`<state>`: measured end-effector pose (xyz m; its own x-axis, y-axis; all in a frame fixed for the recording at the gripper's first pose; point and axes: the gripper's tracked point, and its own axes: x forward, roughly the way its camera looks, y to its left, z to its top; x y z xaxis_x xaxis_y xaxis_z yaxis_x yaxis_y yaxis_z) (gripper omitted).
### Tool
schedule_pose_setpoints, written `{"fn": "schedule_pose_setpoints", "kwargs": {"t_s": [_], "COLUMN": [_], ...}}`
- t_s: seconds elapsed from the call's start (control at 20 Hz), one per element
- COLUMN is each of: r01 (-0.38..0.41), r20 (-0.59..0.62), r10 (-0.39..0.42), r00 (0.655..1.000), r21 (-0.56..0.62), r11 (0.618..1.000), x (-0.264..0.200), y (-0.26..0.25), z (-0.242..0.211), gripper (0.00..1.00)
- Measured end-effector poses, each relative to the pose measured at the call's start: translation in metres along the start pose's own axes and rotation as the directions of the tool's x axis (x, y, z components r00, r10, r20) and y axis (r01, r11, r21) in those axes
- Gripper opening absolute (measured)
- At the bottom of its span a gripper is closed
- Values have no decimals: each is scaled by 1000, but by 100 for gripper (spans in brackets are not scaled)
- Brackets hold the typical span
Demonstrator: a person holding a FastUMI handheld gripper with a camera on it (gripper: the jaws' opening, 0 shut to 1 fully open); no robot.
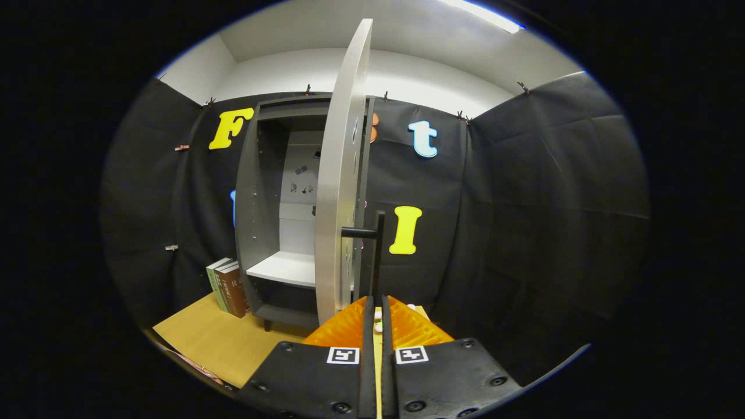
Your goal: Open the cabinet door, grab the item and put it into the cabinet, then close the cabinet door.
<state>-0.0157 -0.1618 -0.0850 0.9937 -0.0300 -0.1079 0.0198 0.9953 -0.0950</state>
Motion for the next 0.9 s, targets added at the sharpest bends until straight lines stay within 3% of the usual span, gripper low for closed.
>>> {"fn": "schedule_pose_setpoints", "kwargs": {"t_s": [0.25,0.35,0.55,0.7,0.75,0.9], "r01": [-26,-33,17,-43,-54,-67], "r20": [-17,-29,-77,-132,-151,-222], "r10": [26,33,-19,44,56,86], "r00": [1000,999,997,990,987,971], "r21": [26,7,-31,9,20,90], "r11": [999,999,999,999,998,994], "x": [-27,-28,-11,1,8,23], "y": [51,75,111,166,180,212], "z": [2,-4,-31,-56,-66,-95], "gripper": [7,24,33,37,44,49]}}
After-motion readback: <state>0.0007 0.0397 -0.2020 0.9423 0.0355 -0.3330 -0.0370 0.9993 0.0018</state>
